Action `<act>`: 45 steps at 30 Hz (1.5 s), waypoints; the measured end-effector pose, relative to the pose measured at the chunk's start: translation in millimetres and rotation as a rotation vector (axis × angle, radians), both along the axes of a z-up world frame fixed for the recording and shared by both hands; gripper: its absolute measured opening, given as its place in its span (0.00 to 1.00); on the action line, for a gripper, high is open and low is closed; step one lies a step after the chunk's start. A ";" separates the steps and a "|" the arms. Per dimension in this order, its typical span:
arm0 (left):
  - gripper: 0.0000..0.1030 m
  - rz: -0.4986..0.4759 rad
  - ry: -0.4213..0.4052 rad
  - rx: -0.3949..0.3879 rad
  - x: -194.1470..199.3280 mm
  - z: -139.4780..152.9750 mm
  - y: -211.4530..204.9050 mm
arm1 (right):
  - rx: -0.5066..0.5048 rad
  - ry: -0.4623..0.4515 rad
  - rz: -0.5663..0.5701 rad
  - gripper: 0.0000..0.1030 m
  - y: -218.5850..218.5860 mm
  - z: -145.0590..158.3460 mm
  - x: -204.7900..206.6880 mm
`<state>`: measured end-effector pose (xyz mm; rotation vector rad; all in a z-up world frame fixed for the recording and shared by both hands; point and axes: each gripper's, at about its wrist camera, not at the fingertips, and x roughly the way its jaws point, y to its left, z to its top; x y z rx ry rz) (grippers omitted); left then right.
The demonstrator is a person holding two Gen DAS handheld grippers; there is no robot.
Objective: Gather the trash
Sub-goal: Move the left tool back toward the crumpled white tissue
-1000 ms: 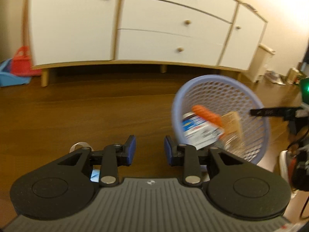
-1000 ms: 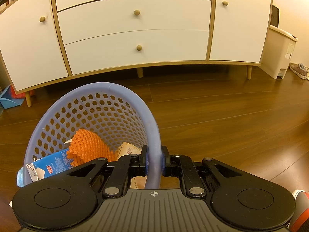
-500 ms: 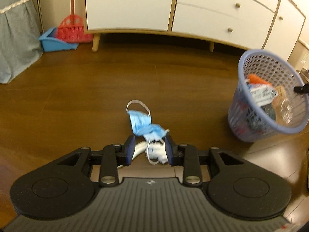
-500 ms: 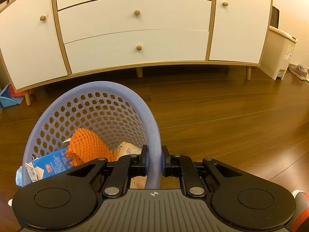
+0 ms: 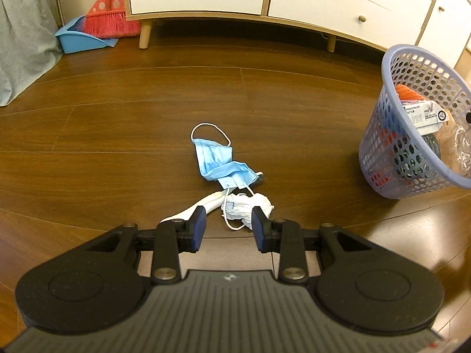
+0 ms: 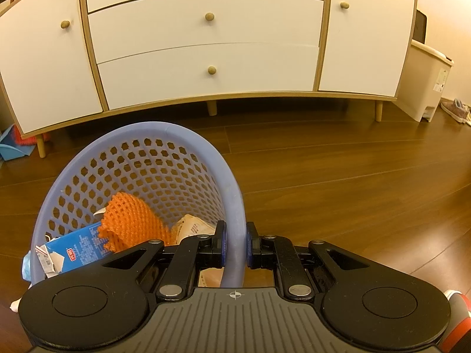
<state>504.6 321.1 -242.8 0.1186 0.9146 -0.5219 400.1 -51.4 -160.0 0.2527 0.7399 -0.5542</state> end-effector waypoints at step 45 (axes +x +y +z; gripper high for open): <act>0.37 0.002 0.071 0.051 24.3 -102.6 -71.5 | 0.000 -0.002 -0.001 0.09 -1.4 -3.1 0.0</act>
